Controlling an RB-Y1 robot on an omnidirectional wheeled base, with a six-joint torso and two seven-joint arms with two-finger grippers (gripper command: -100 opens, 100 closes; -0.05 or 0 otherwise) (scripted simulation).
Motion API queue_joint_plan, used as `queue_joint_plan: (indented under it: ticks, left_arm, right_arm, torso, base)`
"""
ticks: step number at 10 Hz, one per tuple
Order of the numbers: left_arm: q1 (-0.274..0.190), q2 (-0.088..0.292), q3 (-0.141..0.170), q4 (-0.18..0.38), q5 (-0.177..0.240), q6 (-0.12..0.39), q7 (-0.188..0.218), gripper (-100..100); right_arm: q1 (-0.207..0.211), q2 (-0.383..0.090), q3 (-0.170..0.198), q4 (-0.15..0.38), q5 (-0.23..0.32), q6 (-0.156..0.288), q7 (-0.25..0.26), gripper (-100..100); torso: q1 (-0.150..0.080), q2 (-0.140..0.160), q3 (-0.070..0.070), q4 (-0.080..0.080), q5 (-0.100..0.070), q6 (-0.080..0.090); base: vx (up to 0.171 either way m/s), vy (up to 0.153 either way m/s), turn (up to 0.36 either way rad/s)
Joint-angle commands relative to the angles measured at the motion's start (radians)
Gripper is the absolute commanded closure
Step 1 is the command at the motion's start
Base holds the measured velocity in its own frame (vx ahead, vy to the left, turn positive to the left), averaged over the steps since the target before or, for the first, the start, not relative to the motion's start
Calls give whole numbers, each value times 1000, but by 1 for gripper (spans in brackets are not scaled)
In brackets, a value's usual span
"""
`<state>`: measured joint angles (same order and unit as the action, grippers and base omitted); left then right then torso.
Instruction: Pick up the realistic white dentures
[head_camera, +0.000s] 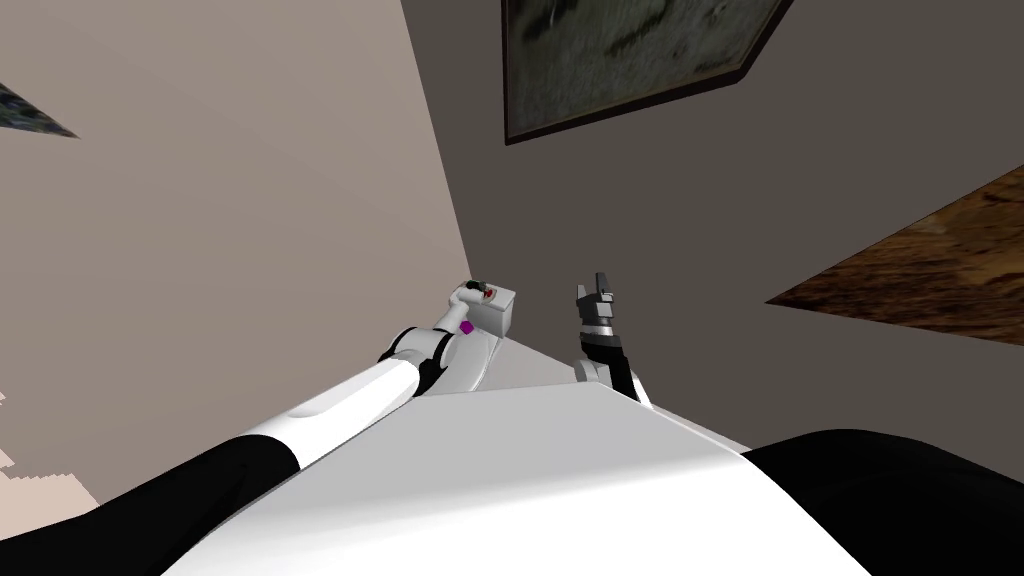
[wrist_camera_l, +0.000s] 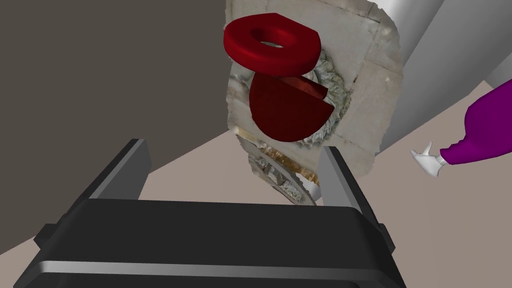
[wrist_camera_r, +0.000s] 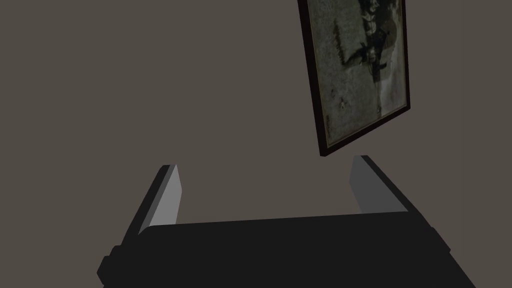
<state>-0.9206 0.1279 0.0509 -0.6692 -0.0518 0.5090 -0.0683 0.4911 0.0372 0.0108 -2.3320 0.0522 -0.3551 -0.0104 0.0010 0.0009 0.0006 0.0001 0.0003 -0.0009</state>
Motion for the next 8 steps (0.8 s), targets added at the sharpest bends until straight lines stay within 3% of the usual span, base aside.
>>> queue_joint_plan:
  ticks: [1, 2, 3, 6, 8]
  left_arm:
    - [-21, -2, 6, 44, -2, 10, 1, -100]
    - [-61, -5, 16, 76, -4, 28, 1, -100]
    - [-61, -5, 16, 100, -4, 28, 1, -100]
    - [-134, -10, 35, 200, -7, 59, 1, -100]
    - [-134, -10, 35, 202, -7, 59, 1, -100]
  right_arm:
    - [0, 0, 0, 0, 0, 0, 0, 0]
    - [0, 0, 0, 0, 0, 0, 0, 0]
    - [0, 0, 0, 0, 0, 0, 0, 0]
    - [0, 0, 0, 0, 0, 0, 0, 0]
    - [0, 0, 0, 0, 0, 0, 0, 0]
  torso:
    - [0, 0, 0, 0, 0, 0]
    - [0, 0, 0, 0, 0, 0]
    - [0, 0, 0, 0, 0, 0]
    - [0, 0, 0, 0, 0, 0]
    - [-1, -1, 0, 0, 0, 0]
  base:
    - [-13, 14, -45]
    - [-16, 17, -53]
    - [-19, 21, -64]
    - [-11, 12, -37]
    - [-3, 3, -10]
